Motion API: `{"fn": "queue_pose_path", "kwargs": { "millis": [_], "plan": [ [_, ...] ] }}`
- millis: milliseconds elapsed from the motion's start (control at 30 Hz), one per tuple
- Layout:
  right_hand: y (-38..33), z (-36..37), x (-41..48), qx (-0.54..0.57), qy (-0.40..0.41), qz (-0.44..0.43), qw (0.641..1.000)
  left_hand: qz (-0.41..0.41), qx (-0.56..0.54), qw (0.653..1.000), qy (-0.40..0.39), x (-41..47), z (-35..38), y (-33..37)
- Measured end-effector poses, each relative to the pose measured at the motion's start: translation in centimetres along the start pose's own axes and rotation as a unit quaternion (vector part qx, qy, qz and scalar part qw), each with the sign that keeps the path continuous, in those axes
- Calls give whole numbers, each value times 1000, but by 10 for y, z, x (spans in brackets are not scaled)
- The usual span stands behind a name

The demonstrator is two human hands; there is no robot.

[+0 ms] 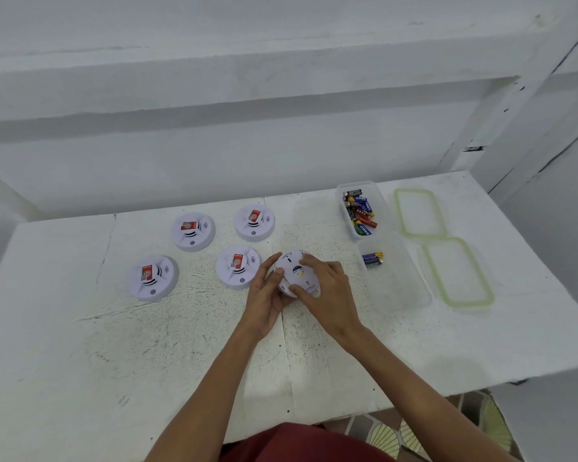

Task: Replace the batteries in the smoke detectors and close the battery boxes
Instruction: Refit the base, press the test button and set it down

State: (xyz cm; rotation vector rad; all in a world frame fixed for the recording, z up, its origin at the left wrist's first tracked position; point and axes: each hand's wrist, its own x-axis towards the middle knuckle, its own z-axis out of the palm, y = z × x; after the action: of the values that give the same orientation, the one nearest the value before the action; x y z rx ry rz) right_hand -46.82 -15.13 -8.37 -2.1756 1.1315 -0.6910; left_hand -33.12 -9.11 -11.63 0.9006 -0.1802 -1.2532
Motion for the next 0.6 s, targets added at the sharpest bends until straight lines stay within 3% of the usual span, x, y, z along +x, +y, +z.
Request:
{"fn": "queue_pose_path", "kwargs": {
  "millis": [600],
  "plan": [
    [26, 13, -24, 71, 13, 68, 995, 25, 9, 998, 59, 1, 7, -5]
  ]
}}
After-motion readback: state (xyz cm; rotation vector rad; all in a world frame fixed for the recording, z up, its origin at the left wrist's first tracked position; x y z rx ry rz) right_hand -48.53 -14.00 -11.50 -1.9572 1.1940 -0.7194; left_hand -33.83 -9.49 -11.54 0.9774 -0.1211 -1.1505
